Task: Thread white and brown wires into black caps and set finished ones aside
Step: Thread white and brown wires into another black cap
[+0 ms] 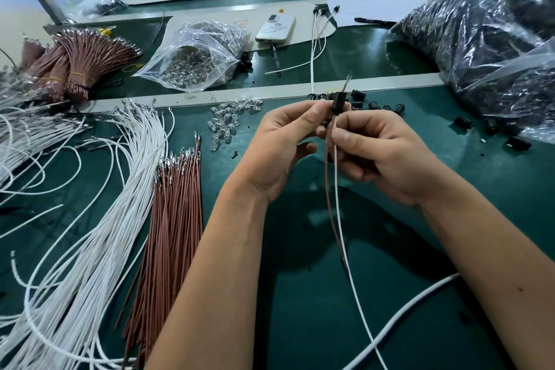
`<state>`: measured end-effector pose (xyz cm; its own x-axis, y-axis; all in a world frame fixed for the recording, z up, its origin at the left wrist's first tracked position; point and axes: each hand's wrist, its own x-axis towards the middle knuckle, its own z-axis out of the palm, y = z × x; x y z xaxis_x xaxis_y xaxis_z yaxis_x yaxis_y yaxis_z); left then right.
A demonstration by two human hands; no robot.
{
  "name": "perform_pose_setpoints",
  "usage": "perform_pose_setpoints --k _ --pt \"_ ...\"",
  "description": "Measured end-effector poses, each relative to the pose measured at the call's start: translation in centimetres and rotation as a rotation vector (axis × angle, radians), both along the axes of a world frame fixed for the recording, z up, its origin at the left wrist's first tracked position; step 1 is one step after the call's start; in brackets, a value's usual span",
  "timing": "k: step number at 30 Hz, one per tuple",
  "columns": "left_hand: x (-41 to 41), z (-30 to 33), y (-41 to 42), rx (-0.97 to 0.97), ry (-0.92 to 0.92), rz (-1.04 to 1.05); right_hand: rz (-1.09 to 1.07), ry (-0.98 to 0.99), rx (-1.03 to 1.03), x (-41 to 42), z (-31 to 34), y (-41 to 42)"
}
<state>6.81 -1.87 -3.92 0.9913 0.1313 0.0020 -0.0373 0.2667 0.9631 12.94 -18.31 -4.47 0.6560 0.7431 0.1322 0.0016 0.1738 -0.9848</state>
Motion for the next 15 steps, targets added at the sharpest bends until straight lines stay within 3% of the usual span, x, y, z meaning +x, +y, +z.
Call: perform_pose_setpoints --k 15 --pt "-0.17 0.17 0.6 -0.143 -0.159 -0.099 0.063 0.053 -0.056 -0.23 0.3 -0.17"
